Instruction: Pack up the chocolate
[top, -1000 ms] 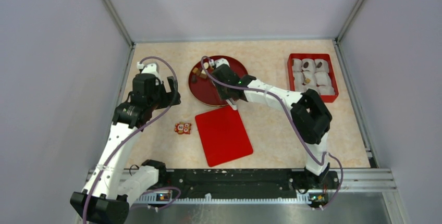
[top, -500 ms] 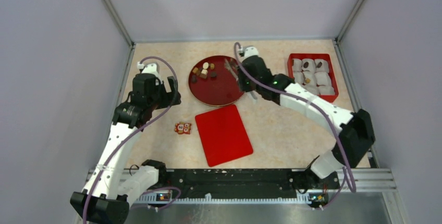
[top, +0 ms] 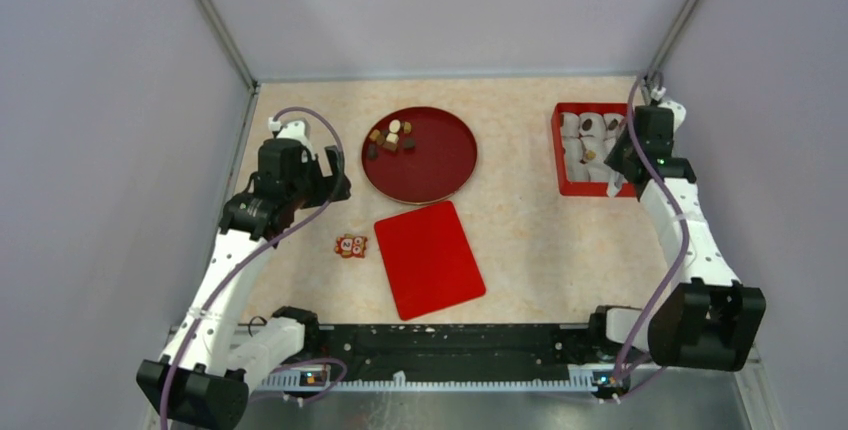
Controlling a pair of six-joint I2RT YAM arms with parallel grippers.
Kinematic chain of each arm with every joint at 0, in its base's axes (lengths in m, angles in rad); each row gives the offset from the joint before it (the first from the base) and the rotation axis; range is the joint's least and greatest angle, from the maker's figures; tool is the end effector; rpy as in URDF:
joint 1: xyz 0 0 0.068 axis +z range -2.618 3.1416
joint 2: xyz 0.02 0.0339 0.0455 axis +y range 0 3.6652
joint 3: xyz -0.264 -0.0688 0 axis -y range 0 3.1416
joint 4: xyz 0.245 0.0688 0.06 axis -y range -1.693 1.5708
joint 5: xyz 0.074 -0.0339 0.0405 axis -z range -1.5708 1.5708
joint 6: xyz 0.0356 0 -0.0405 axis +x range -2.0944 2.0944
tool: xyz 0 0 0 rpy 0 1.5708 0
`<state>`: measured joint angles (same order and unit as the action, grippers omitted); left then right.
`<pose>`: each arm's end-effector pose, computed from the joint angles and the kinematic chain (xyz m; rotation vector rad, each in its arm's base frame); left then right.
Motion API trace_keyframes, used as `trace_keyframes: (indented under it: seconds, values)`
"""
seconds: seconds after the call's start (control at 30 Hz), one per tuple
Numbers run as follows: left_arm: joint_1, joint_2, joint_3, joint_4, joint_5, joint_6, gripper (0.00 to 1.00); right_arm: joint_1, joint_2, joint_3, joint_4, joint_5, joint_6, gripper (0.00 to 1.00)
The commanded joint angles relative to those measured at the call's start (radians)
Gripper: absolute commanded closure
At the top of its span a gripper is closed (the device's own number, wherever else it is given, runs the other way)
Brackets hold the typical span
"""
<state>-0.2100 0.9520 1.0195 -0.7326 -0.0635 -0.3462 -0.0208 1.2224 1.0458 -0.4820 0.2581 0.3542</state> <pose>0.1897 -0.0381 0.3373 -0.1873 2.2366 -0.2312 0.2671 -0.0146 0.3113 0.5481 2.1367 -0.1025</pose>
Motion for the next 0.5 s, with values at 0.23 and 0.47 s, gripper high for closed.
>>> trace_keyframes:
  seconds: [0.23, 0.47]
  values:
    - [0.006, 0.004, 0.005, 0.056, 0.024, -0.013, 0.01, -0.157, 0.097, 0.008, 0.066, -0.114, 0.030, 0.98]
    - [0.006, -0.008, 0.008, 0.044, 0.015, -0.014, 0.01, -0.163, 0.134, 0.004, 0.070, -0.107, 0.037, 0.96]
